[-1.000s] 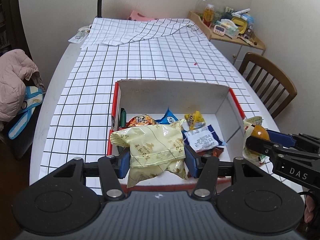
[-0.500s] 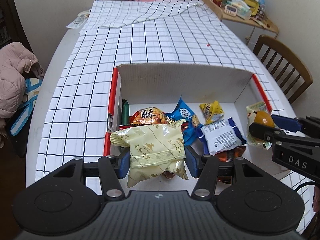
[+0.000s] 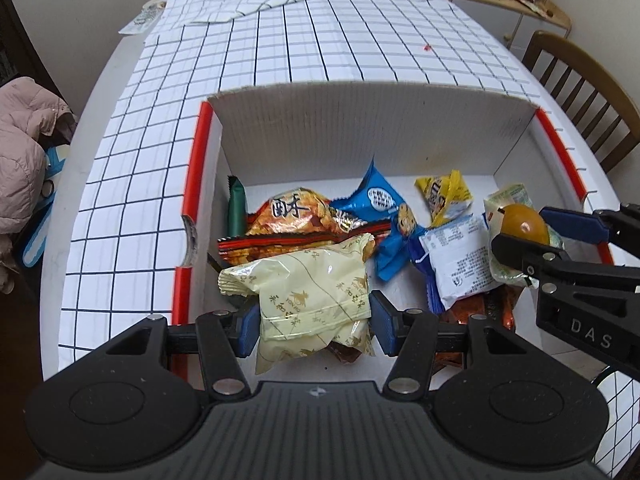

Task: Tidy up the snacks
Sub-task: 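Open both tools to drop the cream bag and orange egg snack into the box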

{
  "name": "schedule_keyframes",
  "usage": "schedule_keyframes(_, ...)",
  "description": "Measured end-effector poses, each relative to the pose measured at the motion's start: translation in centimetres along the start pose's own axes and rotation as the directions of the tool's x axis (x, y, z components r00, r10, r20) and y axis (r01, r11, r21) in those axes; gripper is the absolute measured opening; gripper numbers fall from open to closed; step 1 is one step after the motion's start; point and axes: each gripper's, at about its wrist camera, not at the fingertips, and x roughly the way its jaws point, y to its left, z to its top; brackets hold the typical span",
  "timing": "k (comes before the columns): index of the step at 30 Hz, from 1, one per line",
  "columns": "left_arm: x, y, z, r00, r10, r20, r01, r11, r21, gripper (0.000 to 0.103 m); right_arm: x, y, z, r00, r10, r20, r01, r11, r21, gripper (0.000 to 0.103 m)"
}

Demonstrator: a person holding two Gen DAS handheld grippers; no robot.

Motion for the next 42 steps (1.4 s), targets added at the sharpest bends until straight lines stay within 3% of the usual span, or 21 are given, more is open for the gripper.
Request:
schedule_keyframes(13, 0.6, -1.0, 0.0, 1.0, 0.027, 0.004, -0.027, 0.999, 0.042, 0.056, 0.2, 0.0, -0.3, 1.0, 0.008, -0.013, -0.008, 1.0, 0.001, 0.046)
schedule_keyframes(20, -0.2, -0.6, -0.4, 1.0, 0.022, 0.02, -0.023, 0.999, 0.035, 0.058, -0.4, 0.0, -0.5, 1.0, 0.009, 0.002, -0.009, 1.0, 0.014, 0.052)
schedule_keyframes(27, -2.1, 0.1, -1.0, 0.998, -0.008, 0.069, 0.007, 1.0, 0.012, 0.062, -2.1, 0.0, -0.9, 0.999, 0.014, 0.031, -0.016, 0.999, 0.041, 0.057)
schedule_keyframes(42, -7.9, 0.4, -3.8, 0.98, -0.062, 0.188, 0.057, 0.998, 0.028, 0.063, -7.9, 1.0, -2.6, 0.991, 0.053, 0.121, -0.062, 0.995, 0.073, 0.07)
